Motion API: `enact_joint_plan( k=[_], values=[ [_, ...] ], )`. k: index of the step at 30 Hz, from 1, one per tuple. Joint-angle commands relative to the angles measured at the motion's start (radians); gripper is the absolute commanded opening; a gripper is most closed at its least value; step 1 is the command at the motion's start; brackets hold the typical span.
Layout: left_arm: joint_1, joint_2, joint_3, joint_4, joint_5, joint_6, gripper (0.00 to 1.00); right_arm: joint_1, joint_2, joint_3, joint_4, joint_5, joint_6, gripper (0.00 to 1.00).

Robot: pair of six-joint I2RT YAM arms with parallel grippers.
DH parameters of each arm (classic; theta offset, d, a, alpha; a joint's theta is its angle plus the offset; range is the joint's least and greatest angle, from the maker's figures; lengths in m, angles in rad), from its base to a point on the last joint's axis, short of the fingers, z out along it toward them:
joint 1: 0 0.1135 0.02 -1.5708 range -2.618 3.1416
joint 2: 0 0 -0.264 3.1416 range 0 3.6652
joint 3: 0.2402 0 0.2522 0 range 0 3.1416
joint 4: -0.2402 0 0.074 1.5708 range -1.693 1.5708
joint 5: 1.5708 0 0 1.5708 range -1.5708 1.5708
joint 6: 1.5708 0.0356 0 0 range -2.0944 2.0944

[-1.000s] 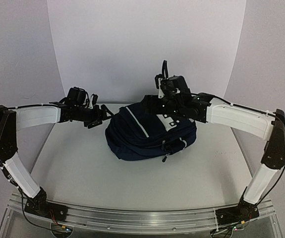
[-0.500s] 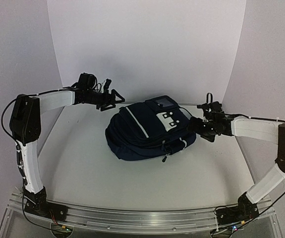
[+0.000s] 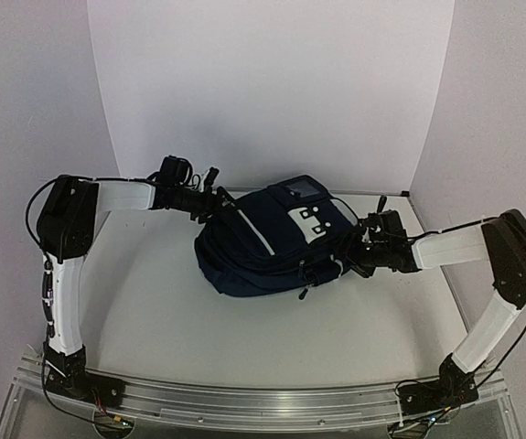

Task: Pack the student bag
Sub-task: Adjust the stationery in the student bag.

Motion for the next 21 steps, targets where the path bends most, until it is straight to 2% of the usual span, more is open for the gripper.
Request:
enact_joint_plan(
  k=[1, 5, 9, 15, 21],
  values=[
    [-0.070, -0.092, -0.156, 0.045, 0.008, -0.013, 0.82, 0.002, 0.107, 0.064, 0.179, -0.080, -0.035, 0.66],
    [-0.147, -0.186, -0.281, 0.066, -0.035, -0.025, 0.82, 0.002, 0.216, 0.176, 0.192, -0.100, -0.133, 0.62],
    [-0.240, -0.289, -0.402, 0.099, -0.080, -0.076, 0.82, 0.003, 0.318, 0.318, 0.193, -0.142, -0.229, 0.63],
    [-0.372, -0.409, -0.474, 0.117, -0.123, -0.120, 0.82, 0.002, 0.435, 0.484, 0.184, -0.155, -0.322, 0.72],
    [-0.381, -0.592, -0.513, -0.031, -0.251, -0.093, 0.87, 0.002, 0.364, 0.515, 0.062, -0.036, -0.424, 0.86]
  ],
)
